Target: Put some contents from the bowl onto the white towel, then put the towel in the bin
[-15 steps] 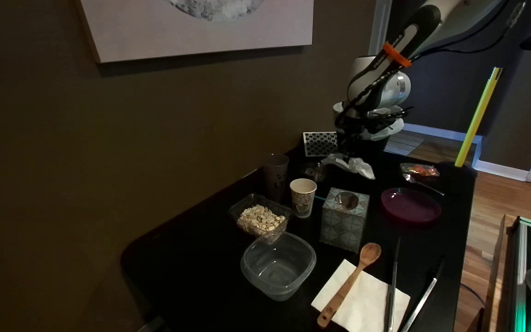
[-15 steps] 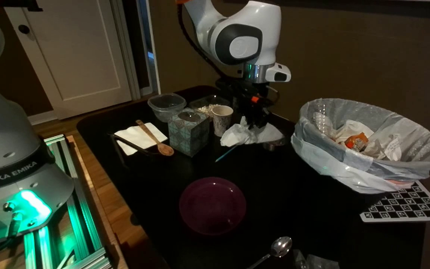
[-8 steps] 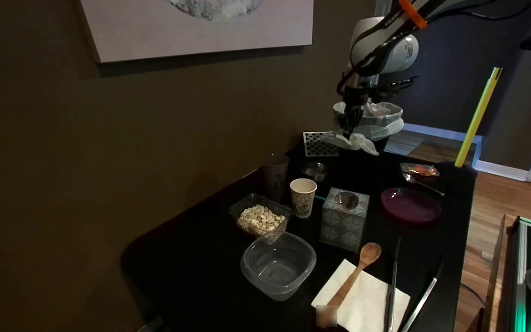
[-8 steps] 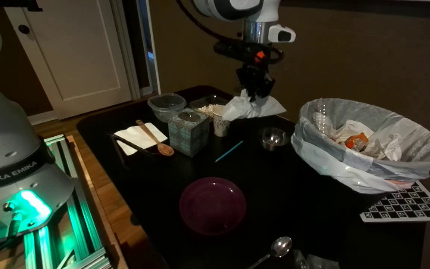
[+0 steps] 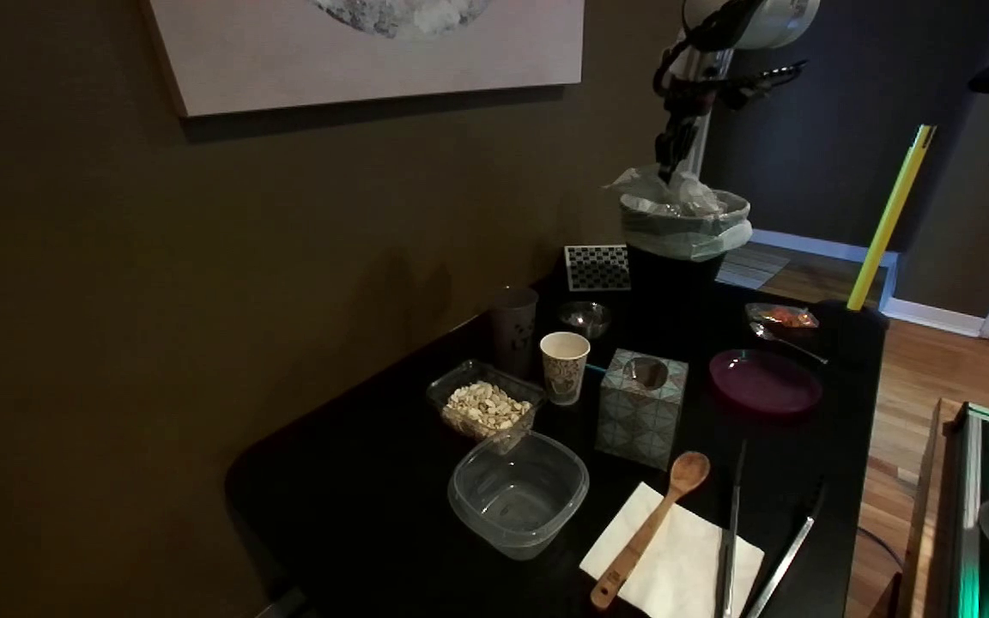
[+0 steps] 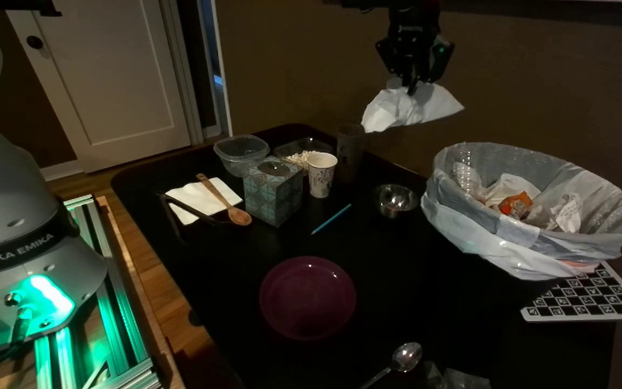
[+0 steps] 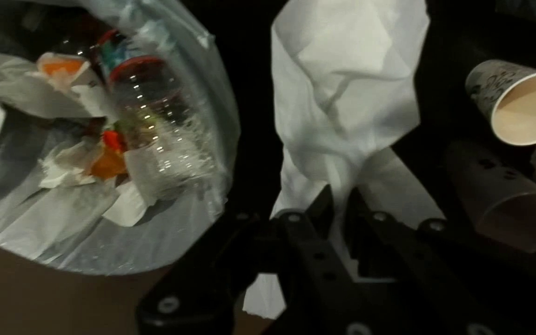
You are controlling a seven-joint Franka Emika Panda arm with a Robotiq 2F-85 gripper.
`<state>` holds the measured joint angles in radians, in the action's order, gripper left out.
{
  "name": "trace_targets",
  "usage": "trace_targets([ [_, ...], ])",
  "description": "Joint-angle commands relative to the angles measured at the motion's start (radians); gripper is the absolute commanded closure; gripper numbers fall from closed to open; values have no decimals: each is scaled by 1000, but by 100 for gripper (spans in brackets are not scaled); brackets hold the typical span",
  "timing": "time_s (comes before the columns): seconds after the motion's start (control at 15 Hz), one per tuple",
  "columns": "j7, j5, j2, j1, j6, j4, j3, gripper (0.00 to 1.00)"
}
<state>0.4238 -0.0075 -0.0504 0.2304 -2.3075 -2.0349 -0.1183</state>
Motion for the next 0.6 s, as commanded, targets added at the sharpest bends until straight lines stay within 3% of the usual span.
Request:
trace_targets([
  [0.0, 91, 18, -70, 21, 42, 136, -55, 98],
  [0.53, 208, 40, -310, 129, 70, 376, -87, 98],
])
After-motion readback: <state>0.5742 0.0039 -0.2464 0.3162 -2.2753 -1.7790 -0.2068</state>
